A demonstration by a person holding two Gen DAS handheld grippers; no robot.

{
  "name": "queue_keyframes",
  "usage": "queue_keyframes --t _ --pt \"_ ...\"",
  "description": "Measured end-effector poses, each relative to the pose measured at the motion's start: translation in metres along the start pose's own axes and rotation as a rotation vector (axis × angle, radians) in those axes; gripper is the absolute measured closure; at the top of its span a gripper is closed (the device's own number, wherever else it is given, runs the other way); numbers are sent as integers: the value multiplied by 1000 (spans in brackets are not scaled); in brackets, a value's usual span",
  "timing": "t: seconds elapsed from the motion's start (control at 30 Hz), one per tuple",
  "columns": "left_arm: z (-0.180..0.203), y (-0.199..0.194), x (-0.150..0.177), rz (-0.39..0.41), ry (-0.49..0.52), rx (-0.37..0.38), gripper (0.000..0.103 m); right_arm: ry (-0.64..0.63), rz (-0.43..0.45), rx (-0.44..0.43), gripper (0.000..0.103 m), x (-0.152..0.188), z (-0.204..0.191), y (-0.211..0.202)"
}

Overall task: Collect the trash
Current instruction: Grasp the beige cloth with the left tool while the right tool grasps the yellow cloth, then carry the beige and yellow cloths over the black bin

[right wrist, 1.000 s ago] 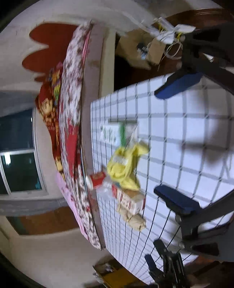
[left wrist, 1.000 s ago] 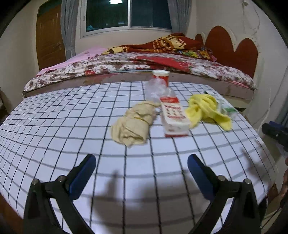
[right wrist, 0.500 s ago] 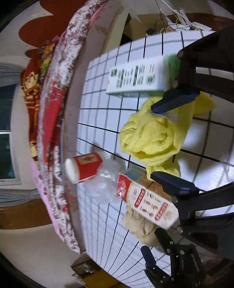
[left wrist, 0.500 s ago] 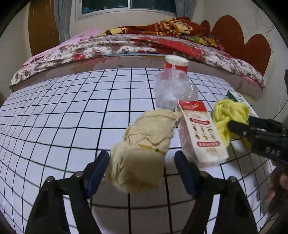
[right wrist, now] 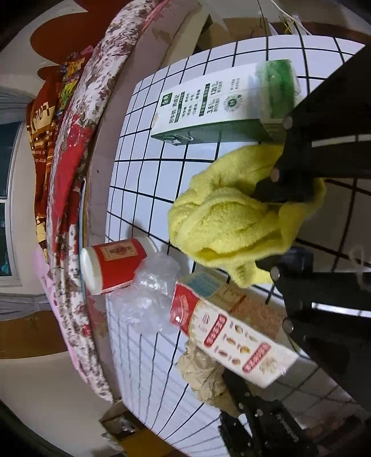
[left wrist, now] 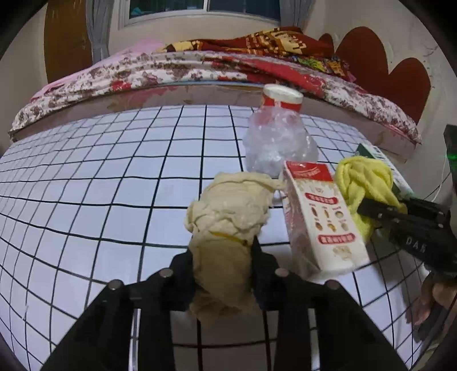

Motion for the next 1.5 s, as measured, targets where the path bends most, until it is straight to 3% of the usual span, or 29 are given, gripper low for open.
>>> queue_keyframes --t 0.33,0.57,1.07,1.5 --pt "6 -52 23 98 20 -12 71 -1 169 -74 81 13 -9 -70" --pt "30 -81 46 133 34 27 71 52 241 -74 81 51 5 -124" --pt "106 -130 105 162 120 125 71 111 306 -26 81 152 35 -214" --pt "171 -151 137 171 210 188 71 195 328 39 81 223 79 -252"
Point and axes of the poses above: each gripper's, at about its wrist camera, not at the fingertips, and y roughly the way its jaws point, z to its right, x to its underside, the point moved 6 cm from there along y, roughly the way its jaws point, and after that the axes turned 6 degrees about -z, right-handed, at the moved point
